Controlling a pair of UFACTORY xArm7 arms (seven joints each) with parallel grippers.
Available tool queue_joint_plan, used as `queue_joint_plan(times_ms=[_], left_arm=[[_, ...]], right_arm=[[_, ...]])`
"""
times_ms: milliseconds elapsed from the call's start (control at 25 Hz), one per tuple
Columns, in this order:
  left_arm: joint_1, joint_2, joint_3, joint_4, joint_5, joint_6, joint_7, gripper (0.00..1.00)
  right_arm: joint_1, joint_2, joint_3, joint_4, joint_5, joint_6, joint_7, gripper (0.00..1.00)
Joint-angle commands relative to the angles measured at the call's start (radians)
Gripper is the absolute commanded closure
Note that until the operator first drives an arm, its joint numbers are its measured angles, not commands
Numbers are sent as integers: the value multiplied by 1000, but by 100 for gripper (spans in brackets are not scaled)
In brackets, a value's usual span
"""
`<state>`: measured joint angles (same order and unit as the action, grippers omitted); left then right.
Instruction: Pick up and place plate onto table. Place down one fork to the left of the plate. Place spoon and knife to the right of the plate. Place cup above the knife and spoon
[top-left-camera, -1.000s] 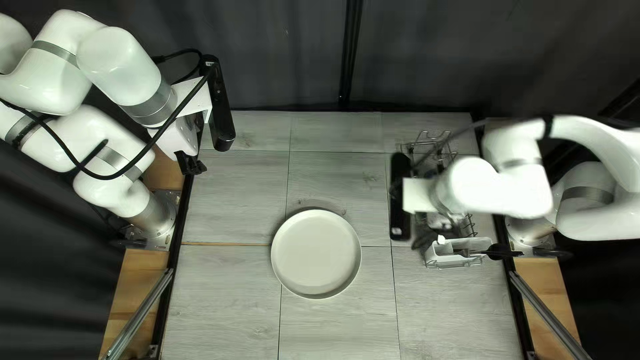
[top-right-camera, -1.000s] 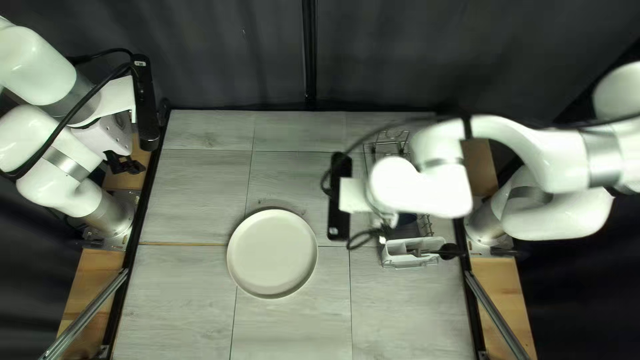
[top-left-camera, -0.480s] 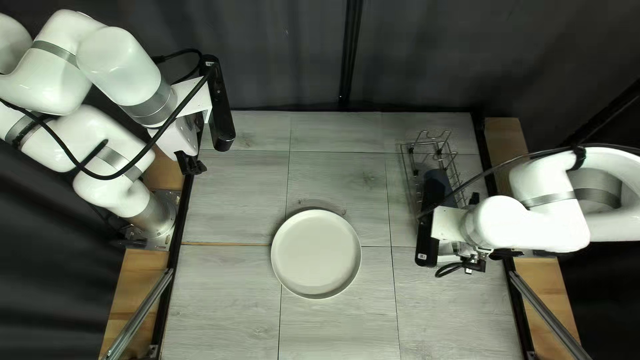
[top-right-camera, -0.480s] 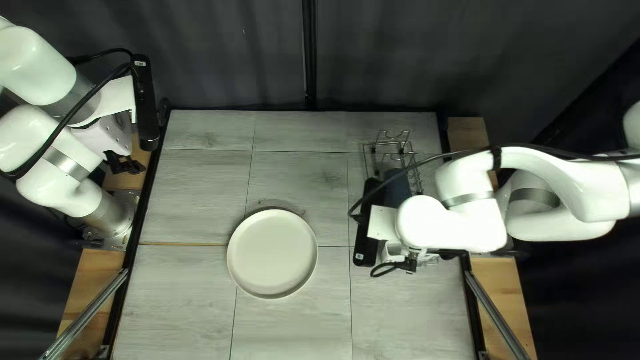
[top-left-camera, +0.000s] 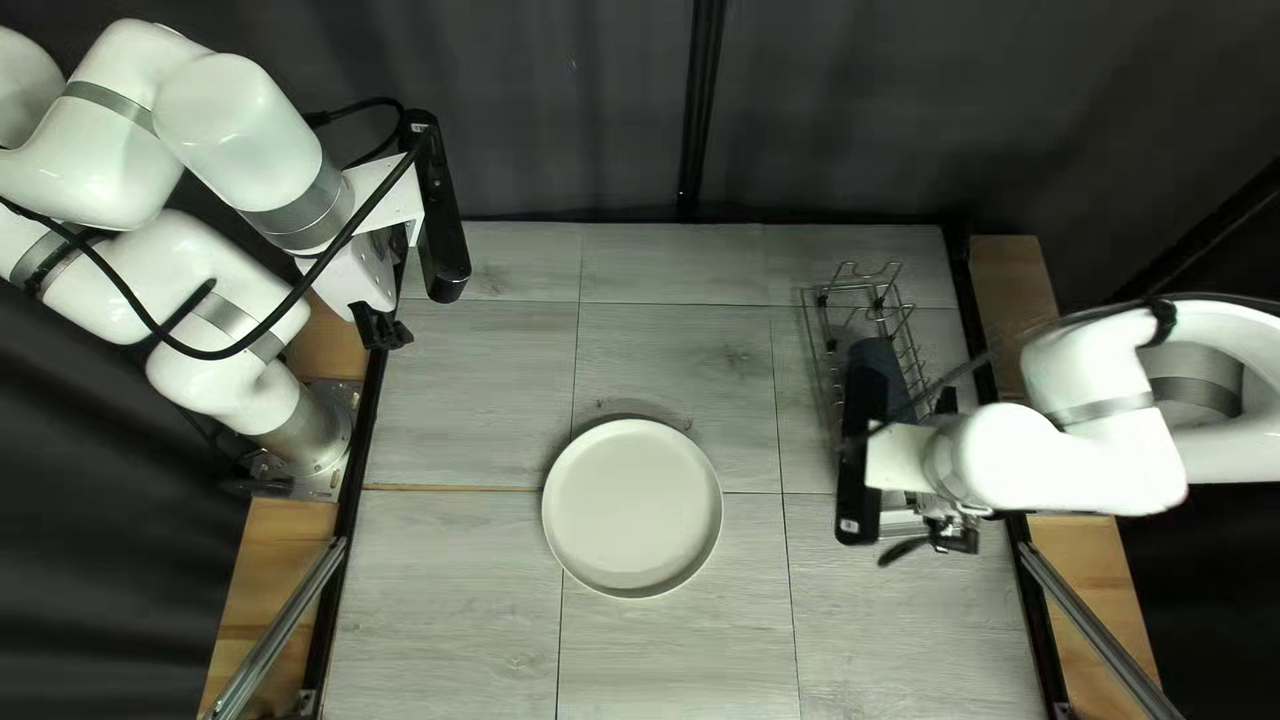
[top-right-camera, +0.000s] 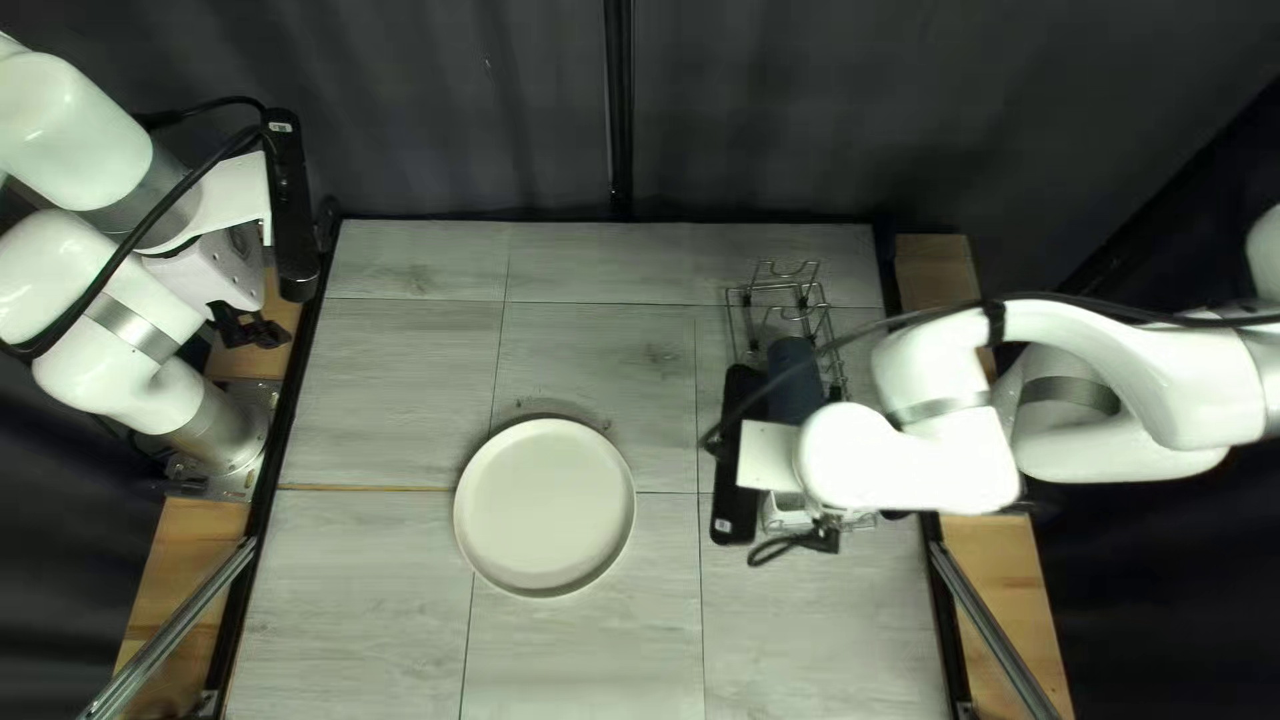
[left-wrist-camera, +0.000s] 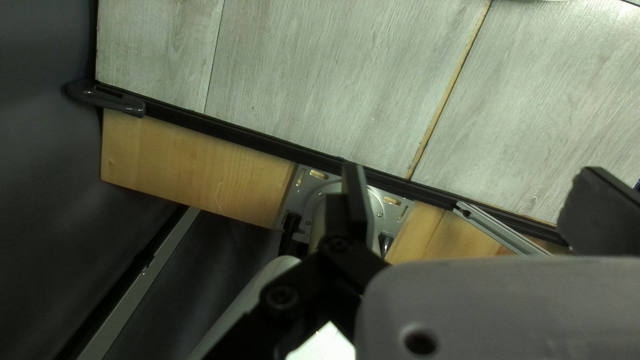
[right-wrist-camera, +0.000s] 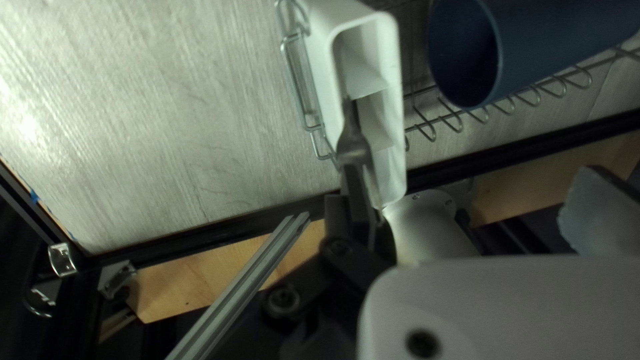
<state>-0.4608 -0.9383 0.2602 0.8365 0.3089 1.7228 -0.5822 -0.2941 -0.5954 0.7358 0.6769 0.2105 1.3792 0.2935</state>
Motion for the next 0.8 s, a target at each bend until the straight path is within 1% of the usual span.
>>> queue_joint_plan(times_ms=[40, 160, 480, 600, 800], left_arm=[[0, 0, 0, 0, 0, 0, 0, 0], [0, 0, 0, 0, 0, 0, 0, 0], [0, 0, 0, 0, 0, 0, 0, 0], [0, 0, 0, 0, 0, 0, 0, 0], [0, 0, 0, 0, 0, 0, 0, 0]], right_arm=[[43, -41, 1, -58, 43, -28, -5, 0], [71, -69, 7, -95, 69, -43, 1, 0], [82, -46, 53, -147, 88, -130, 7, 0], [85, -46, 52, -162, 86, -149, -5, 0], [85, -69, 21, -185, 78, -160, -44, 0]])
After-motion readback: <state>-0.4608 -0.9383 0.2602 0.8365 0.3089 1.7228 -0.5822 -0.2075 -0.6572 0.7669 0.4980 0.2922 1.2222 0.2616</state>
